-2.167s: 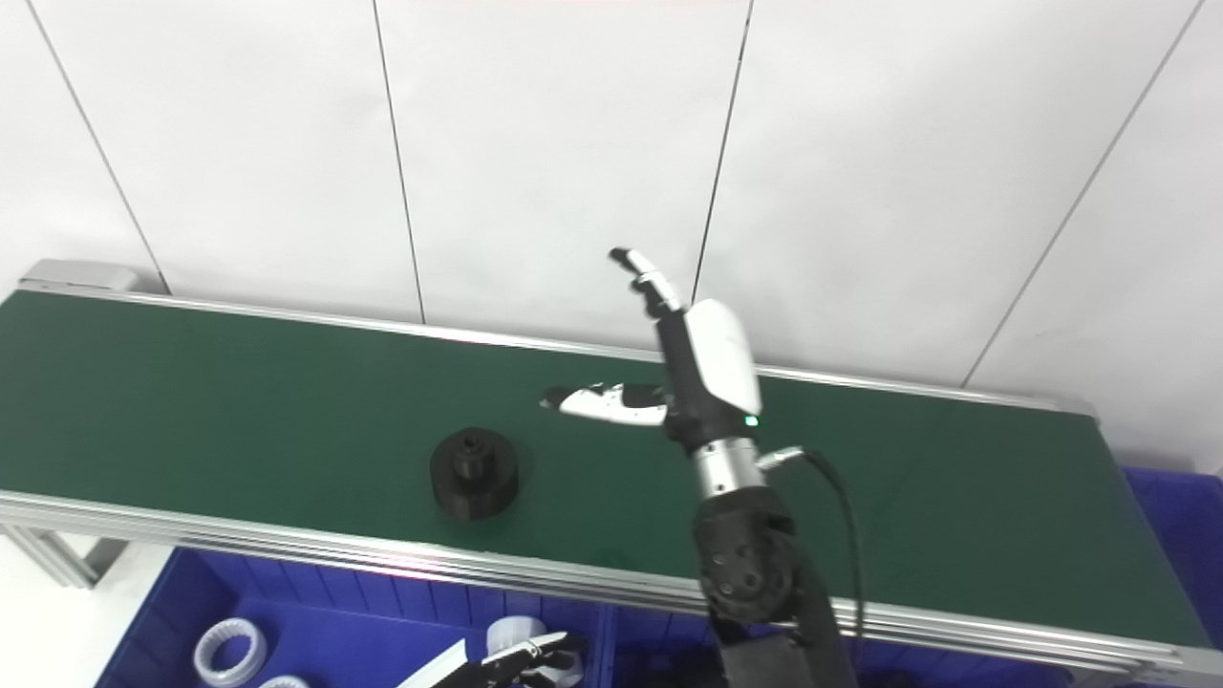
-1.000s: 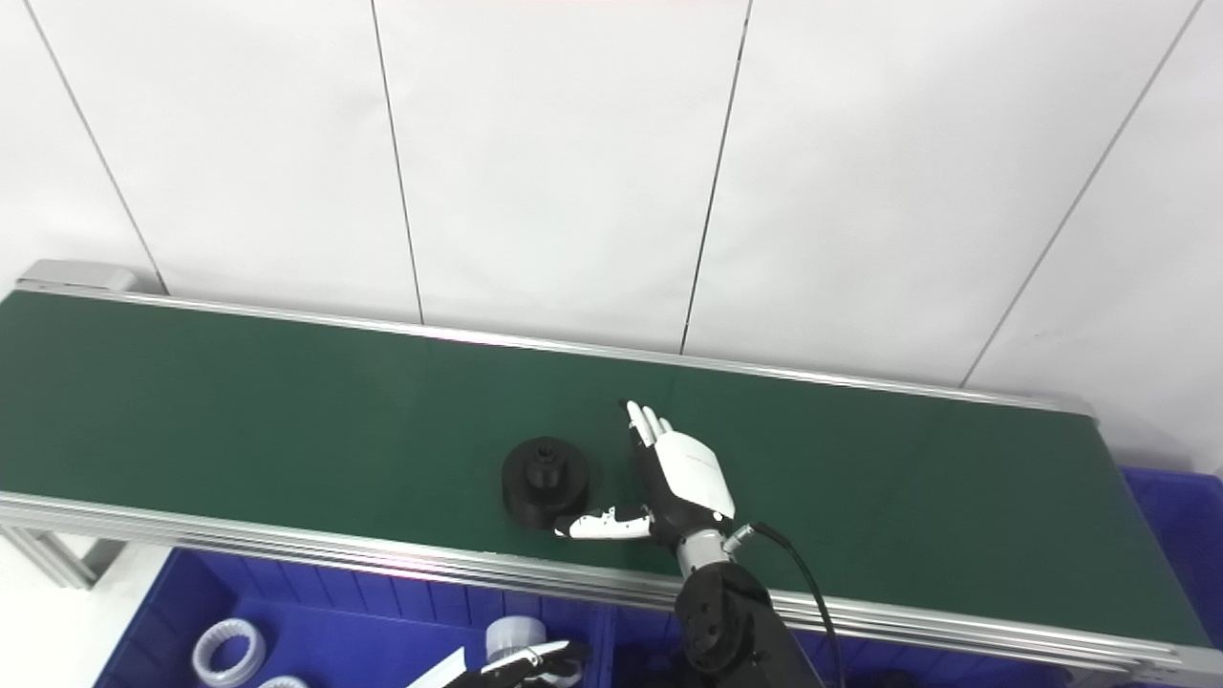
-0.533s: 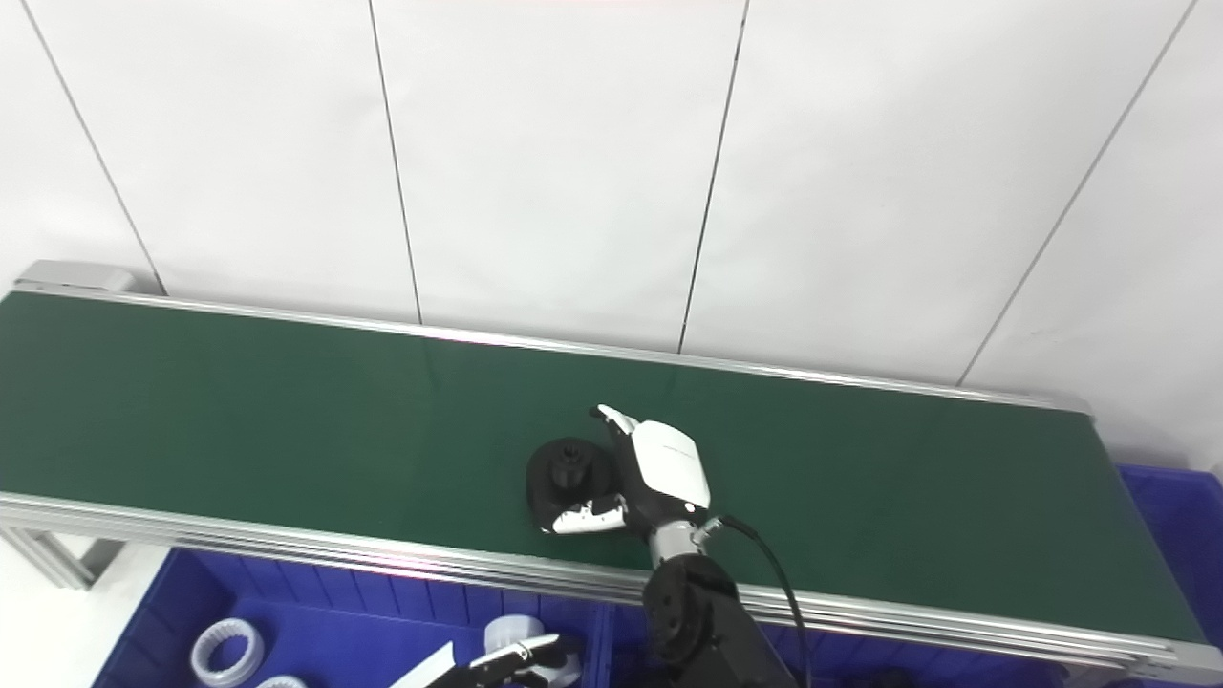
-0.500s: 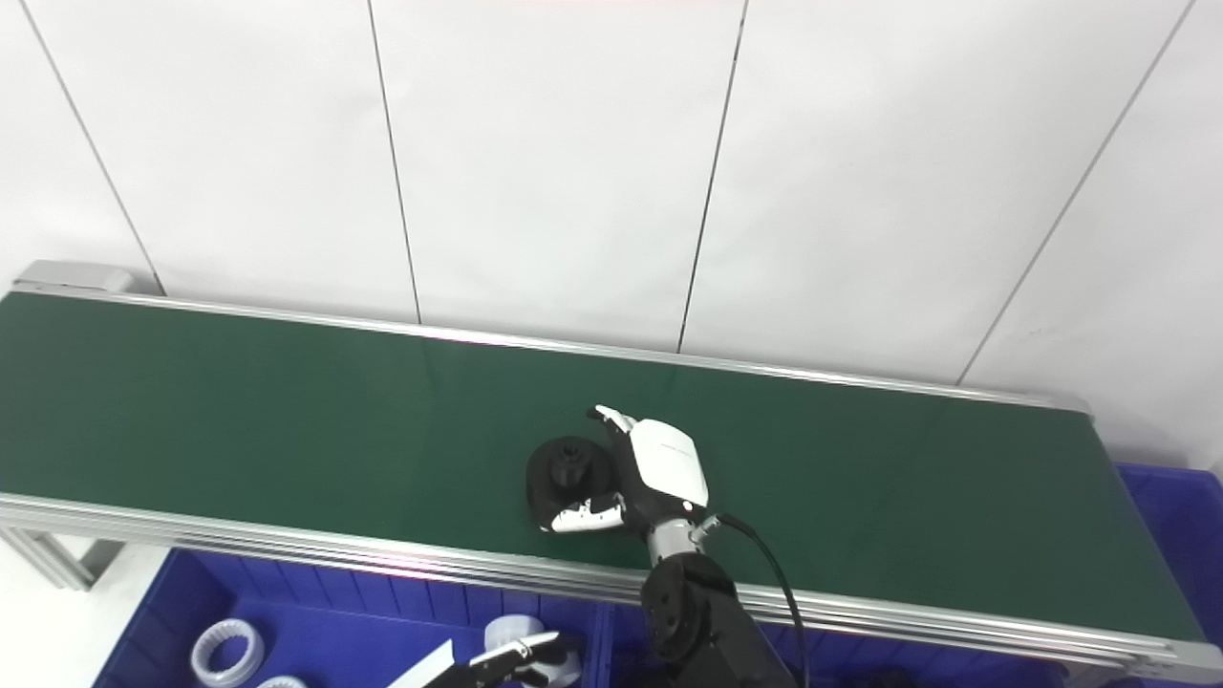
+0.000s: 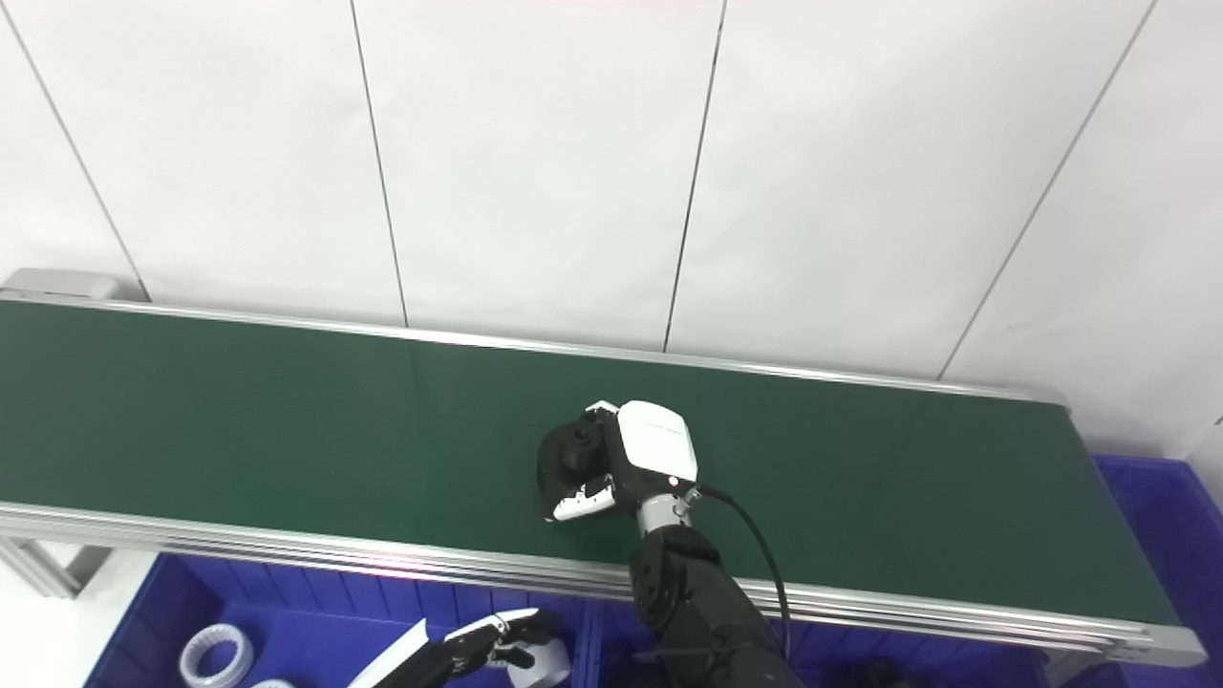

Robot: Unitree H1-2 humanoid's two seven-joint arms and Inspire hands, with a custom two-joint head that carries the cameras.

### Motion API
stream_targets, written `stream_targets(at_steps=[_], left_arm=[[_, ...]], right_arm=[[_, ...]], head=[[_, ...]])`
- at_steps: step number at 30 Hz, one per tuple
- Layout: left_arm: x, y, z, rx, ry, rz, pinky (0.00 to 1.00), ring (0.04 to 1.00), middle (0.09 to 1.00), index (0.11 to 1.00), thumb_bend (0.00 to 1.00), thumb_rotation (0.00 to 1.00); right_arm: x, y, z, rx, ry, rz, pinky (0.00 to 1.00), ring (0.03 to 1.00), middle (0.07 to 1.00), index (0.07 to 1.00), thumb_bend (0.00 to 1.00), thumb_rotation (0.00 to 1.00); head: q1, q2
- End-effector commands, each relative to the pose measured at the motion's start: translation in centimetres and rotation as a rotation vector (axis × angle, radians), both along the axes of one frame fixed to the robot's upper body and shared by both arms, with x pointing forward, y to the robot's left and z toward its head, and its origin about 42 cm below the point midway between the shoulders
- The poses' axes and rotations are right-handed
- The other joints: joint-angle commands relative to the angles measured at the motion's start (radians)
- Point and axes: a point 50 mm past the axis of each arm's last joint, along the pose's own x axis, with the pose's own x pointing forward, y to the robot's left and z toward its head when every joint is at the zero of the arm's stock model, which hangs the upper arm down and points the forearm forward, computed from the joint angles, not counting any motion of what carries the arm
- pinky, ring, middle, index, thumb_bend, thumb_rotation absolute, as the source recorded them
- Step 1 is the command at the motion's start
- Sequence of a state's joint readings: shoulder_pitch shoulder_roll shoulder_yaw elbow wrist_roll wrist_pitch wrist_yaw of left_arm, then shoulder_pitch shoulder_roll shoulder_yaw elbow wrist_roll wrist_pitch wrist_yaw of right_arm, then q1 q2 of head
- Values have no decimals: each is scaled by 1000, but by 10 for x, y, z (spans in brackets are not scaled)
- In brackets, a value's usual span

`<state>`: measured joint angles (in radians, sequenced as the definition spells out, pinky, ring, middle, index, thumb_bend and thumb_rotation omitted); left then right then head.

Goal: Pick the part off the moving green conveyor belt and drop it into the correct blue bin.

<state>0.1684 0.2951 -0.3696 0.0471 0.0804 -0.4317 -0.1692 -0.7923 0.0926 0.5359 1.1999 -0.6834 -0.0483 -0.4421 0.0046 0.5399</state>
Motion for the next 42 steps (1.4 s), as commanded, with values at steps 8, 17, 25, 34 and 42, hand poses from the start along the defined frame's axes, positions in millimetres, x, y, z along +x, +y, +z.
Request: stream_targets(at_steps=[8, 17, 25, 34, 42], left_arm=[[7, 1, 18, -51, -82, 1, 804, 875, 899, 869, 453, 549], [7, 3, 15, -50, -74, 13, 813, 880, 896, 869, 454, 556], [7, -2, 10, -43, -59, 3, 808, 881, 905, 875, 460, 568], [13, -7, 7, -50, -46, -15, 810, 884, 909, 882, 449, 545], [19, -8, 4, -44, -42, -23, 816, 889, 913, 889, 436, 559]], right_arm=[[-29, 27, -30, -104, 191, 130, 533, 625, 666, 671, 944, 114], [-32, 22, -28, -1, 124, 118, 487, 539, 499, 510, 540, 15], [-29, 4, 0, 159, 9, 70, 465, 513, 462, 519, 526, 0], [-37, -26, 58, 302, -101, 28, 421, 451, 416, 535, 521, 1], [-59, -50, 89, 389, -130, 3, 334, 384, 411, 533, 521, 0]], head=[[-4, 5], [-12, 10], [-31, 9], [-56, 13], [-78, 17]])
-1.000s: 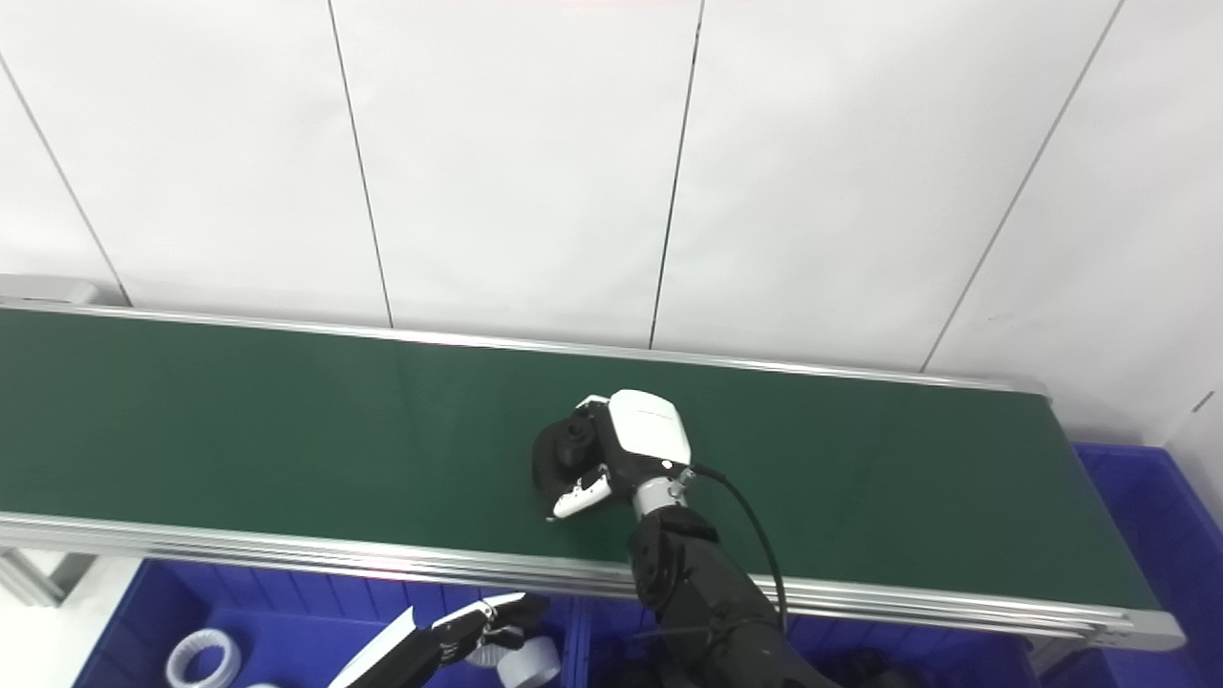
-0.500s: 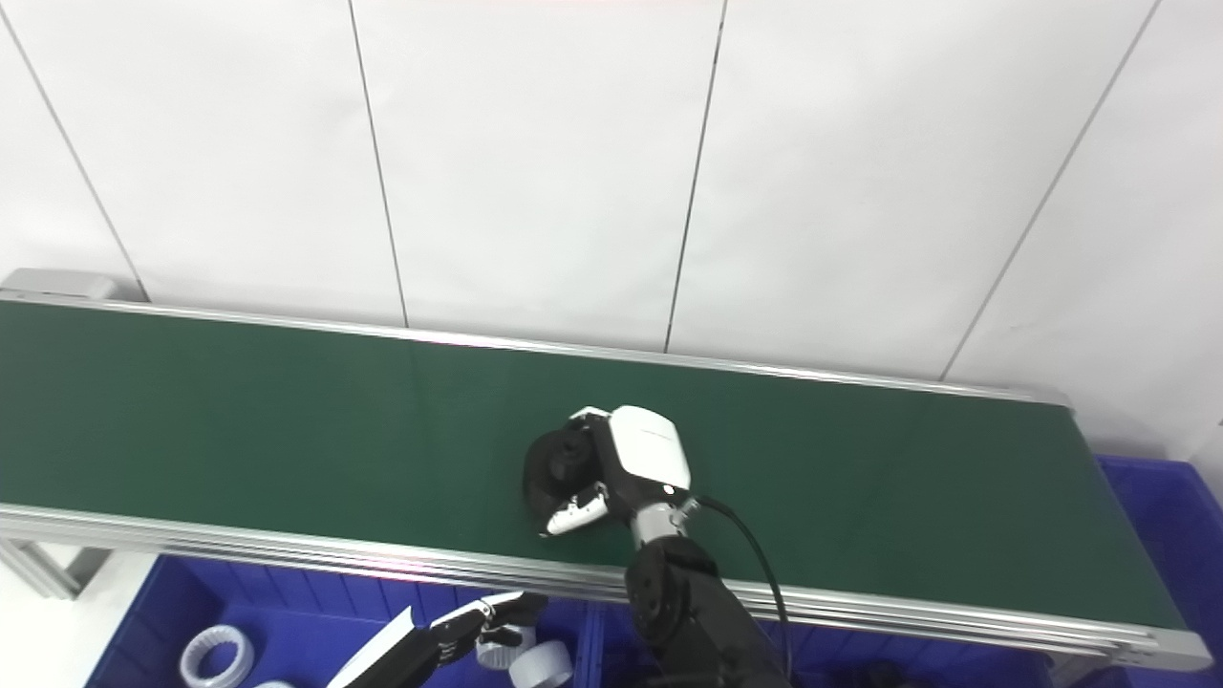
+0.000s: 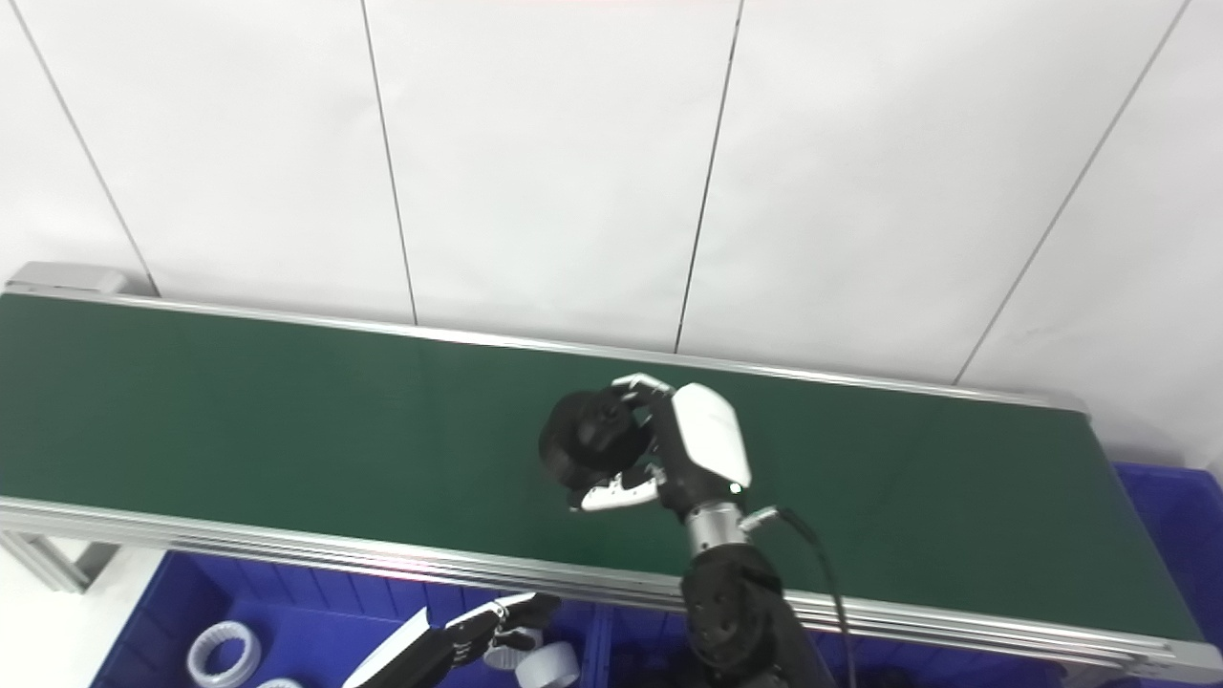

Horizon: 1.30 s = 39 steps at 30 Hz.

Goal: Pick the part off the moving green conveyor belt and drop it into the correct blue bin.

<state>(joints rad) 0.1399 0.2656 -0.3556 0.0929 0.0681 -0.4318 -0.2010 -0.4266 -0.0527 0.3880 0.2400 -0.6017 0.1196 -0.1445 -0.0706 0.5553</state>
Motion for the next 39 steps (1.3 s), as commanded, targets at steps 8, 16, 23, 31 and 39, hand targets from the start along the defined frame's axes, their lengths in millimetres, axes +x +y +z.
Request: stream_targets(at_steps=[8, 16, 23, 31, 39], left_arm=[[16, -1, 10, -29, -61, -27, 821, 890, 913, 891, 416, 557], [20, 5, 20, -47, -87, -24, 856, 906, 926, 904, 403, 646], [35, 17, 43, -69, -152, -42, 894, 932, 943, 928, 397, 740], [44, 17, 53, -122, -151, -79, 884, 928, 938, 918, 412, 668], [39, 16, 59, -132, -165, -79, 865, 920, 935, 910, 443, 687]], right_arm=[[-36, -30, 19, 16, -38, -5, 323, 383, 412, 536, 521, 0], [-82, -58, 21, 12, 3, -41, 323, 387, 476, 495, 530, 0], [-134, -84, 12, 32, 91, -105, 302, 369, 470, 496, 530, 0], [-167, -95, -29, -7, 185, -146, 313, 371, 480, 489, 532, 0], [-174, -93, -59, -171, 242, -122, 382, 451, 422, 543, 521, 0]], head=[[-32, 19], [-100, 105], [-181, 260], [-197, 249], [-172, 238]])
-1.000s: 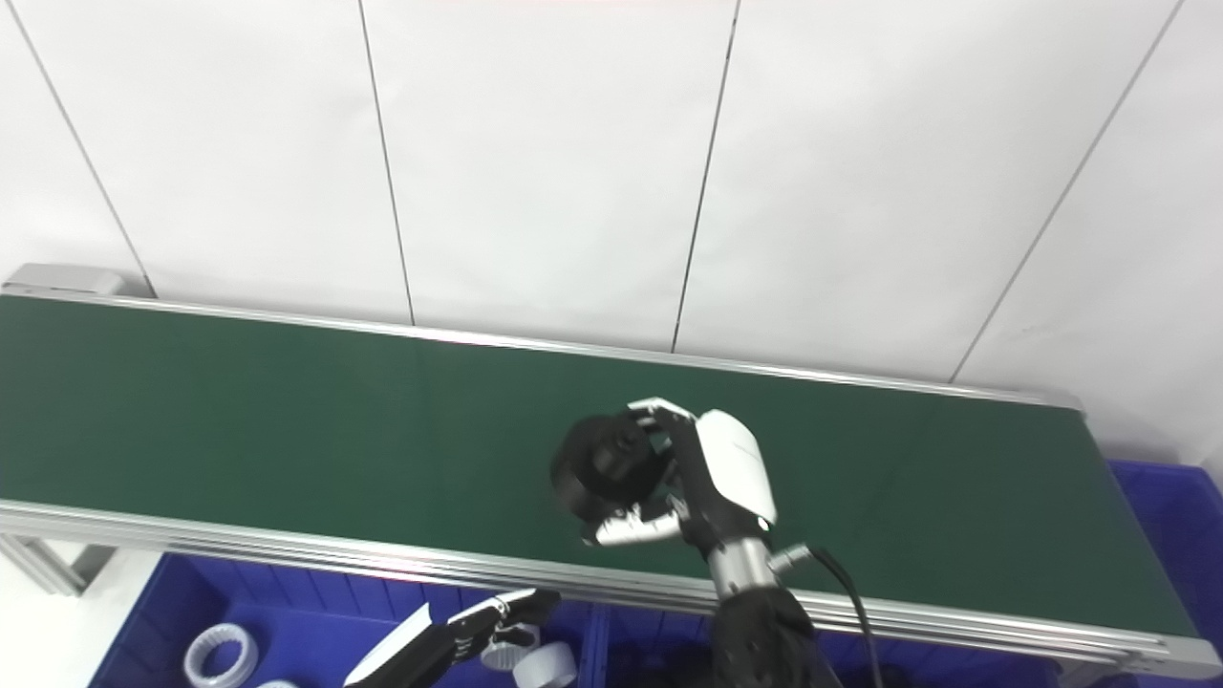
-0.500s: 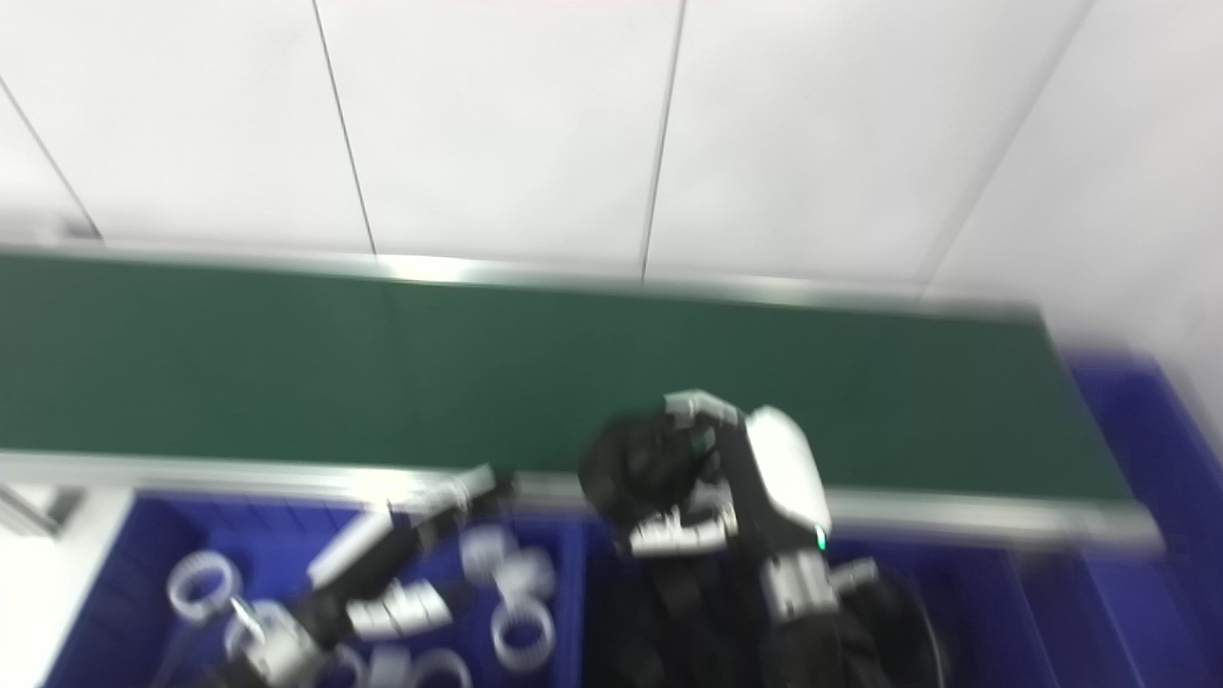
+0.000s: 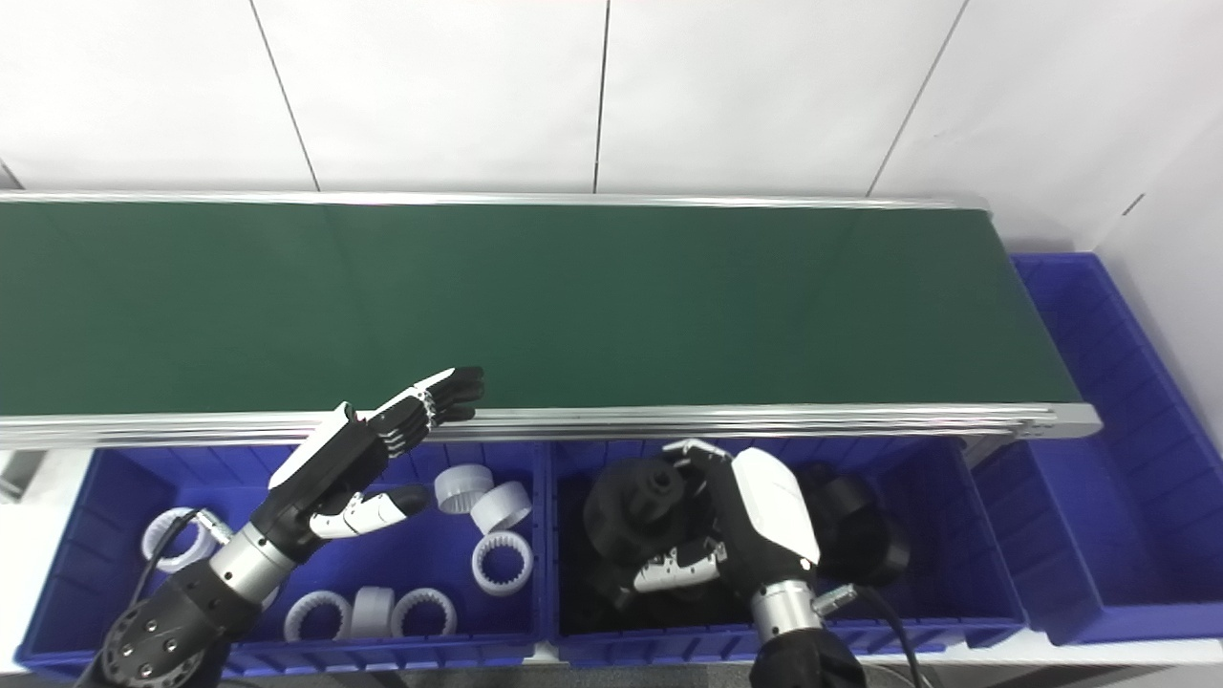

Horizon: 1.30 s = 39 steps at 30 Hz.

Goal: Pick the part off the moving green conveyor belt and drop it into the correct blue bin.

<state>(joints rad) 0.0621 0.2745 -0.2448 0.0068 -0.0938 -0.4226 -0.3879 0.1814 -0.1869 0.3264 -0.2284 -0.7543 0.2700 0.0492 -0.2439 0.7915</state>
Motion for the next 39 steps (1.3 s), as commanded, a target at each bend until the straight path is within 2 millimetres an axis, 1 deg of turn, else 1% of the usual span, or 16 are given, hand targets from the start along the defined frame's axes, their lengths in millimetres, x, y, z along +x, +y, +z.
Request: stream_targets(at_steps=[1, 7, 8, 10, 12, 18, 20, 26, 30, 31, 32, 33, 34, 35, 36, 39], left_arm=[[2, 0, 13, -23, -58, -1, 863, 919, 934, 909, 445, 686], [-1, 3, 13, -10, -65, 1, 883, 927, 939, 919, 471, 713], [-1, 3, 13, -13, -65, 1, 885, 928, 939, 918, 469, 704], [-2, 4, 14, -20, -64, 1, 887, 929, 940, 917, 471, 701], [-3, 4, 14, -22, -62, 1, 888, 930, 940, 916, 472, 700], [-6, 5, 16, -18, -61, 6, 879, 925, 939, 914, 475, 697], [-7, 5, 16, -21, -61, 5, 879, 926, 938, 913, 473, 692], [-10, 4, 15, -25, -61, 1, 886, 930, 943, 920, 444, 677], [-11, 6, 11, 3, -59, 3, 889, 930, 944, 924, 437, 686], [-10, 6, 10, 13, -59, 3, 891, 933, 947, 927, 440, 697], [-10, 8, 8, 42, -57, -2, 893, 934, 948, 929, 441, 704], [-10, 9, 6, 62, -57, -5, 895, 938, 954, 934, 432, 712], [-11, 10, 5, 82, -54, -9, 896, 940, 957, 937, 427, 716], [-11, 11, 3, 100, -49, -13, 901, 945, 962, 942, 420, 707], [-11, 12, 2, 111, -44, -17, 902, 945, 963, 943, 417, 685], [-13, 13, 0, 115, -35, -22, 898, 945, 962, 942, 405, 641]], right_arm=[[7, 1, 4, -46, -74, 36, 387, 454, 422, 542, 521, 1], [12, -3, -15, -117, -74, 12, 433, 497, 432, 538, 523, 3], [12, -4, -18, -119, -74, 9, 467, 531, 525, 604, 668, 48], [12, -4, -23, -120, -81, 8, 503, 565, 603, 675, 799, 123], [11, -3, -27, -122, -83, 8, 513, 573, 618, 696, 832, 155], [9, 2, -32, -129, -95, 2, 669, 758, 792, 814, 893, 240], [7, 4, -32, -136, -105, 3, 690, 794, 828, 836, 892, 252], [3, 8, -28, -131, -108, 26, 783, 883, 900, 888, 867, 302], [0, 10, -23, -53, -136, 66, 778, 880, 888, 880, 809, 327], [-1, 10, -22, -22, -140, 74, 770, 878, 887, 873, 701, 412], [-3, 11, -17, 59, -133, 99, 766, 877, 886, 869, 645, 457], [-4, 11, -14, 116, -130, 119, 790, 884, 900, 875, 505, 591], [-6, 11, -10, 174, -130, 139, 802, 888, 907, 878, 433, 665], [-8, 11, -7, 252, -130, 159, 822, 894, 919, 891, 374, 797], [-10, 12, -5, 321, -130, 173, 847, 904, 928, 901, 380, 880], [-16, 19, 5, 469, -151, 207, 871, 918, 942, 919, 408, 946]], head=[[-1, 2], [-12, 1], [-9, 0], [-7, 1], [-6, 1], [3, -1], [7, -1], [12, -1], [13, 0], [13, 0], [13, 0], [12, 0], [11, 0], [10, 0], [7, 3], [-2, 10]])
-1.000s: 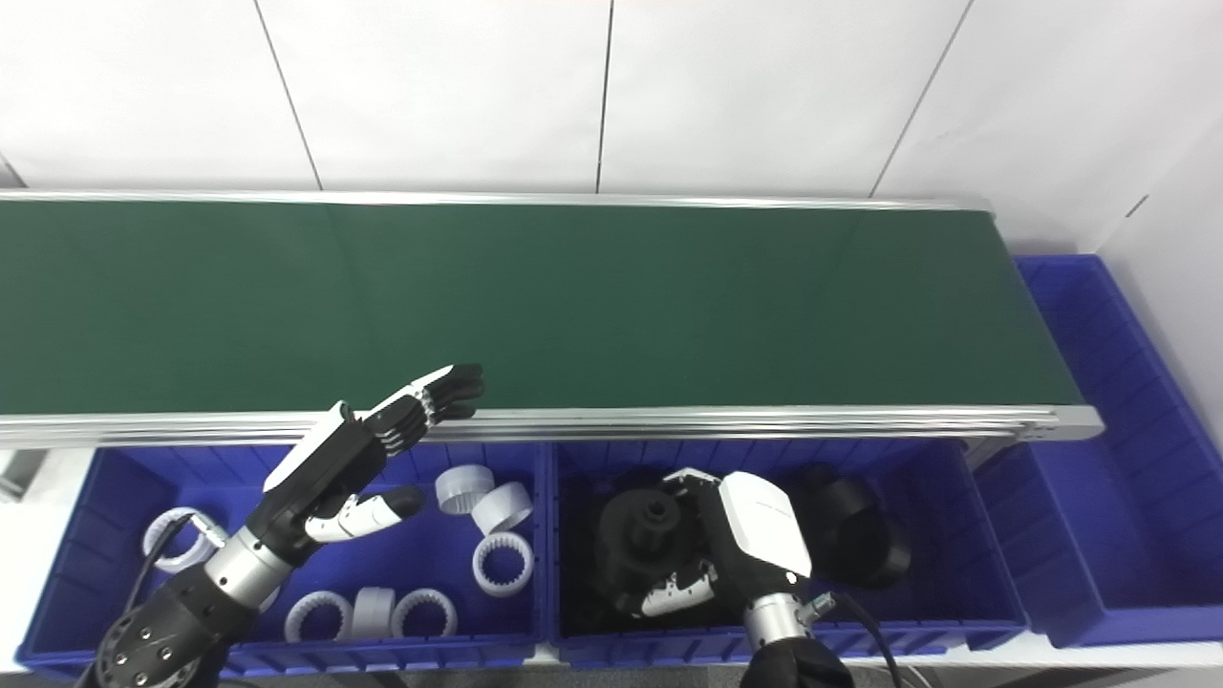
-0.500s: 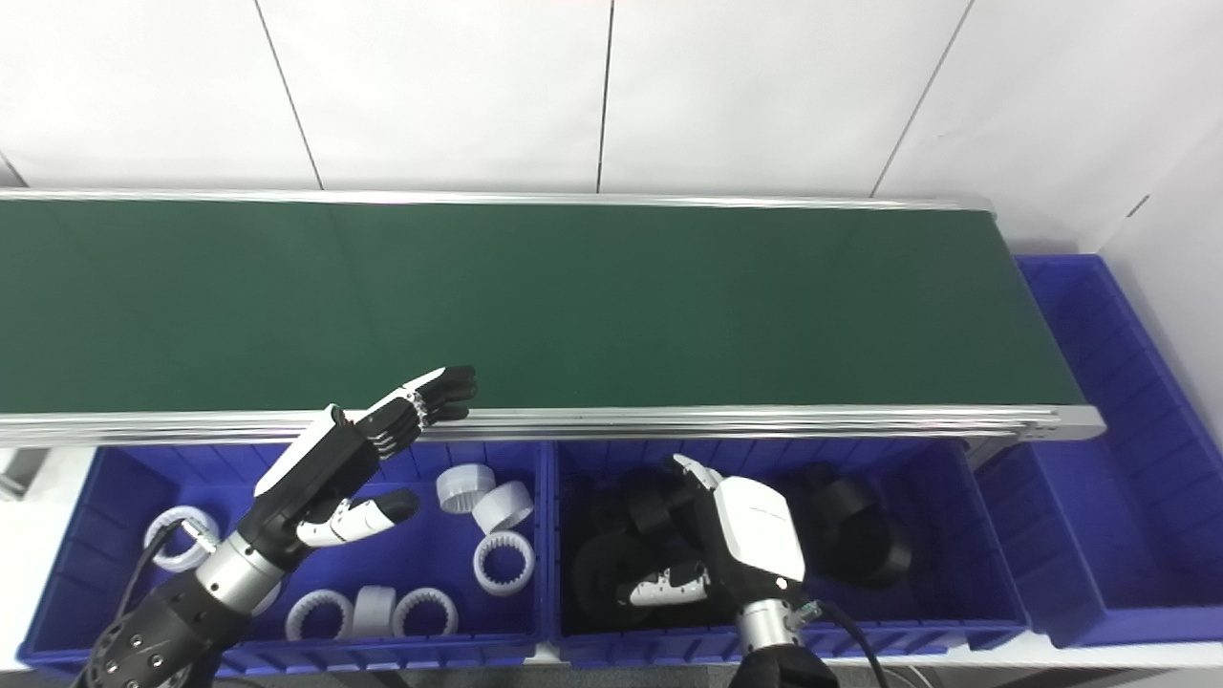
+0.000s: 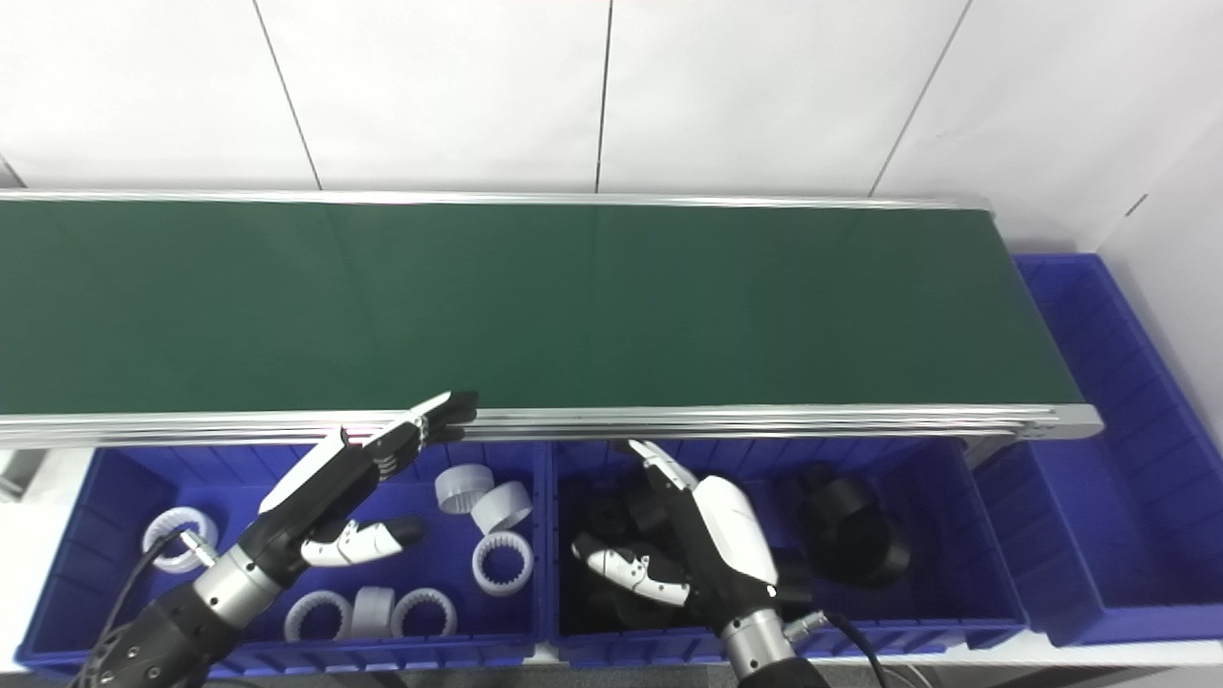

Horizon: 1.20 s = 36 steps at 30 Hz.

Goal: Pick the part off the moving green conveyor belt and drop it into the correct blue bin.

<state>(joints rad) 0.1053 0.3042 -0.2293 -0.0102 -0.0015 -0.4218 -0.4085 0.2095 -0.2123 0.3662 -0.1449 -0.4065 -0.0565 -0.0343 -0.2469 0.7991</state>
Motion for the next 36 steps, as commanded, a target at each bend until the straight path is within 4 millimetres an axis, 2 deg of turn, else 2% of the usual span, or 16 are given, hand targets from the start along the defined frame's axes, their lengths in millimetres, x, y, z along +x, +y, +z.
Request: stream_targets(at_steps=[1, 7, 12, 13, 15, 17, 18, 20, 21, 25, 28, 36], left_arm=[[2, 1, 7, -7, -42, -13, 897, 945, 962, 942, 401, 629], [0, -2, 8, 0, -51, -14, 907, 957, 975, 953, 399, 650], [-2, -3, 7, -12, -44, -13, 913, 961, 979, 957, 402, 646], [-4, -2, 4, -13, -37, -11, 912, 960, 978, 956, 402, 637], [-9, 0, -5, -6, -12, -3, 905, 953, 974, 954, 401, 627], [-12, 2, -15, 9, 21, 6, 893, 945, 968, 950, 409, 634], [-12, 3, -18, 17, 29, 11, 883, 938, 964, 943, 419, 637], [-11, 1, -17, 26, 18, 16, 846, 915, 946, 919, 423, 615], [-10, 0, -15, 26, 9, 15, 829, 906, 939, 905, 412, 571], [-8, -2, -8, 9, -15, 11, 832, 911, 939, 903, 399, 519], [-5, -6, -5, -20, -23, 6, 851, 923, 948, 921, 395, 525], [-6, -7, -3, -32, -24, 3, 866, 931, 952, 927, 409, 579]], right_arm=[[-1, 10, 20, 125, -100, 55, 876, 923, 947, 926, 413, 960], [-2, 23, 42, 218, -138, 109, 922, 973, 998, 981, 437, 992], [-1, 23, 46, 207, -140, 136, 940, 985, 1000, 982, 429, 986], [-2, 23, 43, 199, -138, 142, 939, 985, 1000, 983, 429, 987], [-6, 24, 32, 191, -130, 152, 940, 986, 1000, 987, 427, 989], [-12, 23, 15, 190, -118, 151, 929, 982, 1000, 990, 447, 985], [-13, 23, 9, 189, -116, 149, 920, 976, 1000, 988, 460, 973], [-14, 24, 8, 188, -126, 145, 900, 962, 1000, 977, 454, 947], [-13, 24, 9, 186, -135, 144, 901, 960, 1000, 971, 436, 931], [-12, 23, 17, 166, -171, 149, 908, 966, 1000, 973, 409, 919], [-10, 20, 21, 156, -192, 154, 912, 975, 1000, 983, 401, 920], [-9, 17, 21, 145, -193, 175, 919, 972, 1000, 980, 386, 946]], head=[[3, 3], [9, -2], [13, -26], [9, -96], [-3, -202], [-10, -249], [-8, -258], [-1, -245], [2, -237], [9, -206], [10, -189], [17, -177]])
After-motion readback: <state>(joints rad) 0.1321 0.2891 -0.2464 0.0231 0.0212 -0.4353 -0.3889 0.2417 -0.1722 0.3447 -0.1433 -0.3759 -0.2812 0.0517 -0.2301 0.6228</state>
